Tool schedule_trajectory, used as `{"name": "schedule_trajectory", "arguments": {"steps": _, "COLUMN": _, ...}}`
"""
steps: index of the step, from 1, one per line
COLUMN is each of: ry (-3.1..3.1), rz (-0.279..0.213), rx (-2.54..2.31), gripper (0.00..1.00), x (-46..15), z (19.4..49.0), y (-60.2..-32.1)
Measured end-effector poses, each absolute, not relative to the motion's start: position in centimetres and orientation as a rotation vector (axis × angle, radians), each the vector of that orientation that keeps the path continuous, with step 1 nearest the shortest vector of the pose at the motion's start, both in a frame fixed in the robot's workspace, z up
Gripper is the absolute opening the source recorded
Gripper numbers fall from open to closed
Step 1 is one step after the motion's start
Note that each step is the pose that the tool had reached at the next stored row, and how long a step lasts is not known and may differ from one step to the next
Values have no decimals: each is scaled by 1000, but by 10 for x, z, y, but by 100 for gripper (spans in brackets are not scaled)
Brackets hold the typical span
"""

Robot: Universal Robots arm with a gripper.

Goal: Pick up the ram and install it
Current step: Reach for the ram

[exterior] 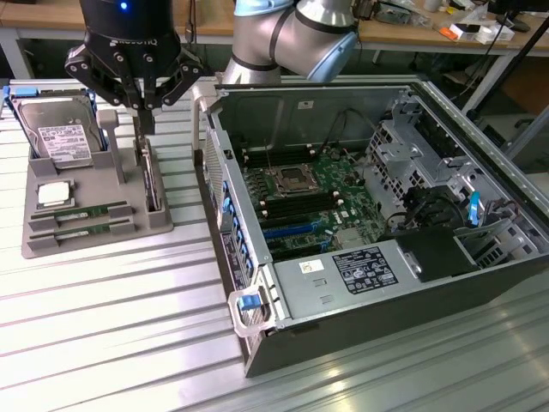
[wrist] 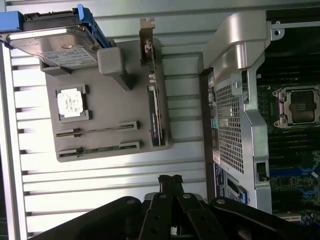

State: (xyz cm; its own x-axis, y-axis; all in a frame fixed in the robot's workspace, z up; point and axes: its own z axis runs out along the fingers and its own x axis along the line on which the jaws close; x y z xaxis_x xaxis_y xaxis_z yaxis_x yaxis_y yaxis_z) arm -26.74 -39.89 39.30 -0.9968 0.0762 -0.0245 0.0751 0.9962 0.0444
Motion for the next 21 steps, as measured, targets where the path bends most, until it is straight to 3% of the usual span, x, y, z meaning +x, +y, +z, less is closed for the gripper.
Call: {"name": "schedule_trajectory", "arguments": {"steps": 21, "ry": 3113, "rz": 68, "rx": 118, "gripper": 10, "x": -302, "z": 393, "y": -399}}
